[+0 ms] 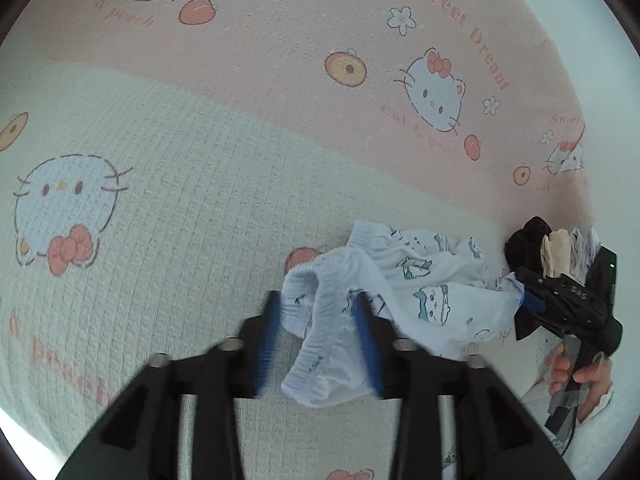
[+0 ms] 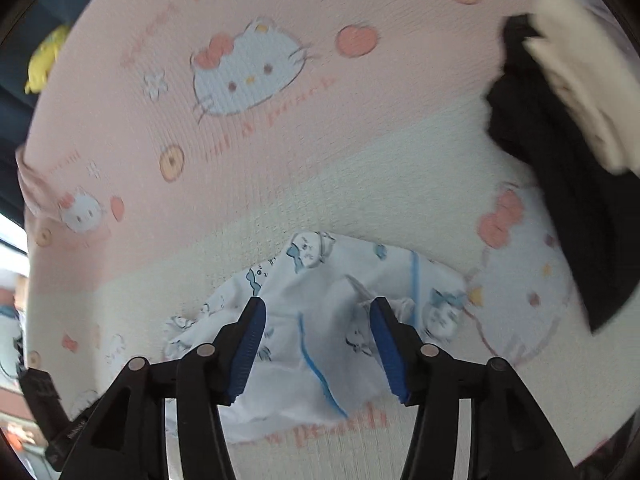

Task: Fold clothes

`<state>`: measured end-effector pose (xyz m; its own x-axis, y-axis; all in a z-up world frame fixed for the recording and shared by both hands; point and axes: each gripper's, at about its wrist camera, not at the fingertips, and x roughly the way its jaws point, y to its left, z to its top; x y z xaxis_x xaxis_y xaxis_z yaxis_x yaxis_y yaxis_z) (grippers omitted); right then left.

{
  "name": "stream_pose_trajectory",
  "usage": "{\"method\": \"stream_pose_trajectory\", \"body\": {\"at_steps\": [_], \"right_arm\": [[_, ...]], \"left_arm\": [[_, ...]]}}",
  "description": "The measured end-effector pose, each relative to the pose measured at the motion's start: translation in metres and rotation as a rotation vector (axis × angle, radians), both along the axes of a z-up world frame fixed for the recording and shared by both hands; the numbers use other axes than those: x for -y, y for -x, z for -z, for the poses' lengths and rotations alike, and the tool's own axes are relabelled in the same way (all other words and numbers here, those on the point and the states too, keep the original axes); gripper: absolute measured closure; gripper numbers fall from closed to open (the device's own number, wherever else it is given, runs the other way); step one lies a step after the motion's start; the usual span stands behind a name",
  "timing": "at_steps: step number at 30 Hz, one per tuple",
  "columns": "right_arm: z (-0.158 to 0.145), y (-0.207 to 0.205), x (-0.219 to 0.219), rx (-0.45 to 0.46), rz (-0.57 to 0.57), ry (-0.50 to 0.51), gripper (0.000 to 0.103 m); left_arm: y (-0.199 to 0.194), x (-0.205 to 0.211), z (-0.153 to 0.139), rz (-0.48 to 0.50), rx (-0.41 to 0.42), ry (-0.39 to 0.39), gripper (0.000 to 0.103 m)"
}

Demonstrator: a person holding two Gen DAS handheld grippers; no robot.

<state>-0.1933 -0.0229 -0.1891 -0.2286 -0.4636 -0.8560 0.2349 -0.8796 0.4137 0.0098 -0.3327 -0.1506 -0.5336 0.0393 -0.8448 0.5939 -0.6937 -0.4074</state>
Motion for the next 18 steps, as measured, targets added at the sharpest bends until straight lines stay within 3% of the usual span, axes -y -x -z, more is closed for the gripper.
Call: {"method": "stream_pose_trajectory", "body": {"at_steps": [9,18], "right_arm": [[0.004,-0.035,-0.049,0.029,0.075,0.021,0.047],[0.015,-0.051,-0.051,0.093,0.122,0.108,0.045]], "left_arm": [[-0.012,-0.014,0.011,0.022,0.019,-0.024,0.047],[-0.013,-0.024,0.021,0.059,0.029,-0.025,0.047]]}}
